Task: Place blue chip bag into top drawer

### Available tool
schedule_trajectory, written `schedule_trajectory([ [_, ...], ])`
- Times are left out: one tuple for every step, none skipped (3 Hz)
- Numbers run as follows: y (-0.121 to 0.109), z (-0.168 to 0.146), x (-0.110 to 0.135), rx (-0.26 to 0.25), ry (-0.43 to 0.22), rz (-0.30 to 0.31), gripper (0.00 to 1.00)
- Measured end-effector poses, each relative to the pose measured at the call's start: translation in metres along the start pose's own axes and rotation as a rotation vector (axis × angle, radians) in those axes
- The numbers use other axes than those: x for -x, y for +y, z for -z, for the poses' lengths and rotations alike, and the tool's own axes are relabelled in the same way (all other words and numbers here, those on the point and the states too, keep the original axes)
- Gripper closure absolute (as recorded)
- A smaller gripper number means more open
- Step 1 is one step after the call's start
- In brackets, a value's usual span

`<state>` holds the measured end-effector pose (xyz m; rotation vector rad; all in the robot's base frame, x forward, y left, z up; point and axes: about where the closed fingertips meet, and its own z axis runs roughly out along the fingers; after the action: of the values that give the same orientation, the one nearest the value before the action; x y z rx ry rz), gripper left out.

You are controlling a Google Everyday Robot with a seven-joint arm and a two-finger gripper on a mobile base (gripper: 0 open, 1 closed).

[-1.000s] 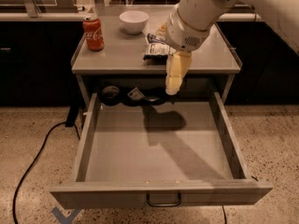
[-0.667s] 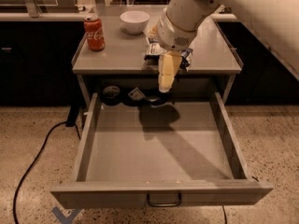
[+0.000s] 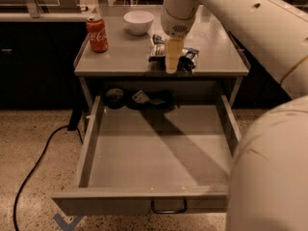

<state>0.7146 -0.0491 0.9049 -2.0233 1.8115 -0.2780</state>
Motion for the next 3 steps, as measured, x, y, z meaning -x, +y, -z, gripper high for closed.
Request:
schedule_trajectory([
  [-0.039, -0.008, -0.042, -0.076, 0.157, -0.075, 0.00],
  [-0.045, -0.008, -0.054, -0.091, 0.190, -0.088, 0.00],
  [-0.043, -0.013, -0.060, -0.083, 0.165, -0.126, 0.00],
])
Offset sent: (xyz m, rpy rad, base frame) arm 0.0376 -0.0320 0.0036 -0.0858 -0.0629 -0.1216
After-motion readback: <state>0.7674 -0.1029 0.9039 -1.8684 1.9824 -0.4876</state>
